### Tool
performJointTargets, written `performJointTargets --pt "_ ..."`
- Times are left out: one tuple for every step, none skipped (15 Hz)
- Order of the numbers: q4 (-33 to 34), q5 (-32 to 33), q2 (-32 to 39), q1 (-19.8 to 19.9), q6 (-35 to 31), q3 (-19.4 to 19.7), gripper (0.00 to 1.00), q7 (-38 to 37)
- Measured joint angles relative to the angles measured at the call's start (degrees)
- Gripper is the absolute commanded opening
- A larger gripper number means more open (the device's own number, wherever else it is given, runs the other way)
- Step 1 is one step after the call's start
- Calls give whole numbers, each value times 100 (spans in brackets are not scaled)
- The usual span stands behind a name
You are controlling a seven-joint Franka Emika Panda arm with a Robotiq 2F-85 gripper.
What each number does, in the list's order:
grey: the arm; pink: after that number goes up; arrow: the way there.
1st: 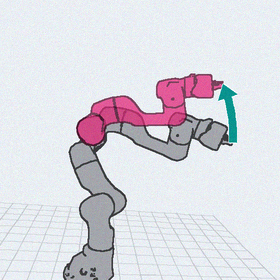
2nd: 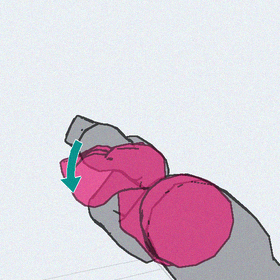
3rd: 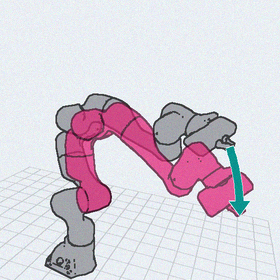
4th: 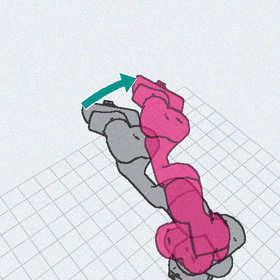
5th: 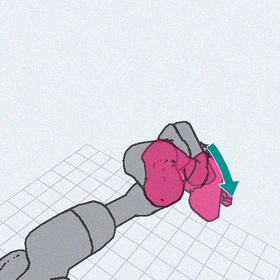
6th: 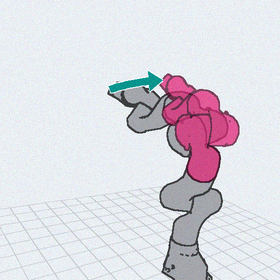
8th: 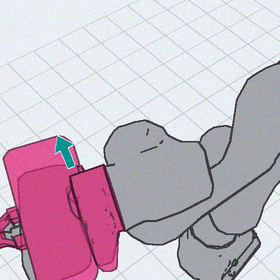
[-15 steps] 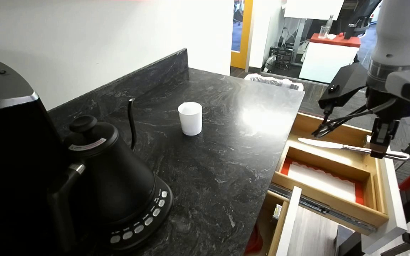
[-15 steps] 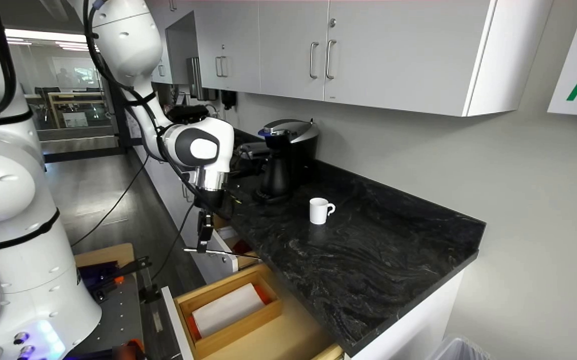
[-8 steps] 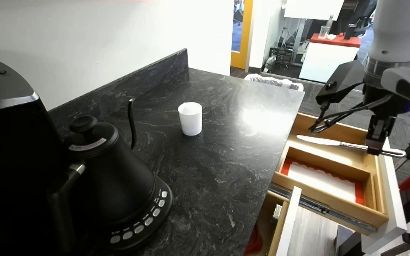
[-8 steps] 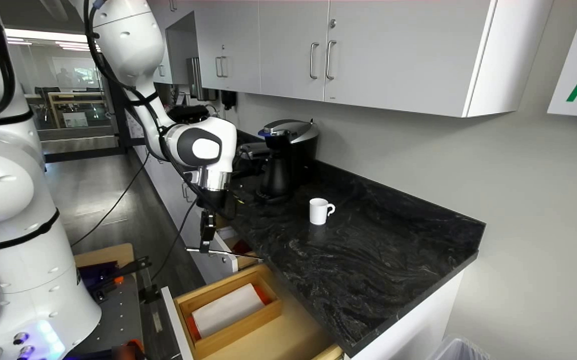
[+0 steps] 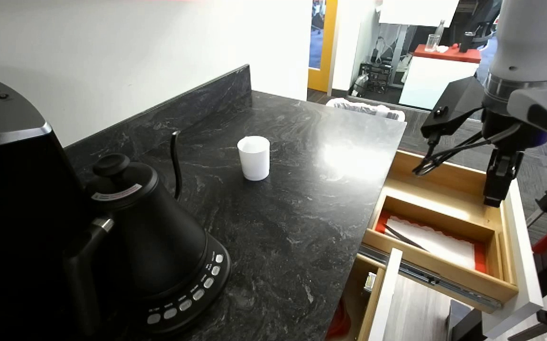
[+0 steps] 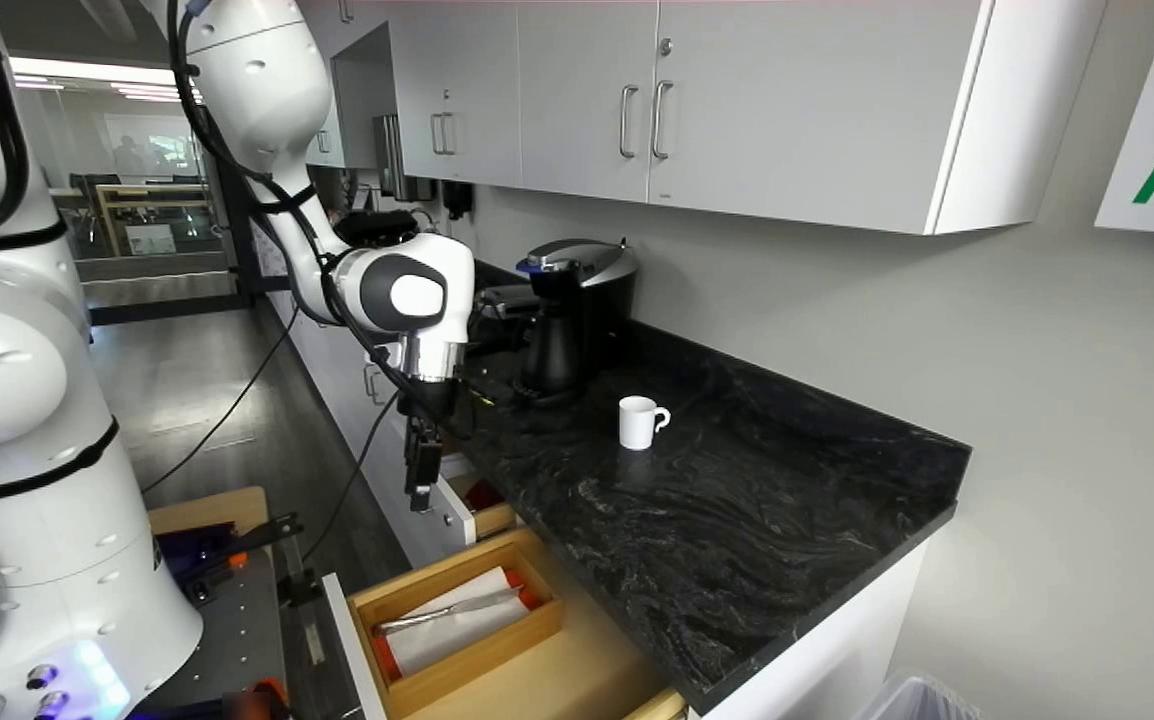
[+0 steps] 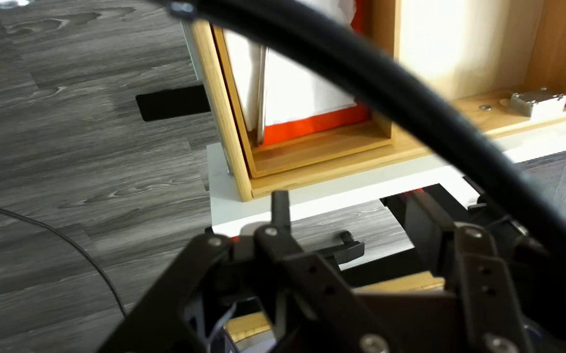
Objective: Put the knife in the box that is in the drawer
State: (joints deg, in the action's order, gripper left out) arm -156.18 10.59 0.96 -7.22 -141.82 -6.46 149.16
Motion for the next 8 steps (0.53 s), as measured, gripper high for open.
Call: performJointTargets --pt "13 3 0 4 11 15 98 0" --pt "35 -5 0 21 21 33 100 -10" --pt "66 -8 0 52 28 53 100 -48" --pt "105 -12 0 76 29 81 96 -147" --pt "125 -12 0 81 29 92 100 -159" --pt "124 -12 4 79 29 88 100 -157" --pt "123 -12 9 76 29 81 100 -157" --pt "123 -12 14 71 29 72 100 -157"
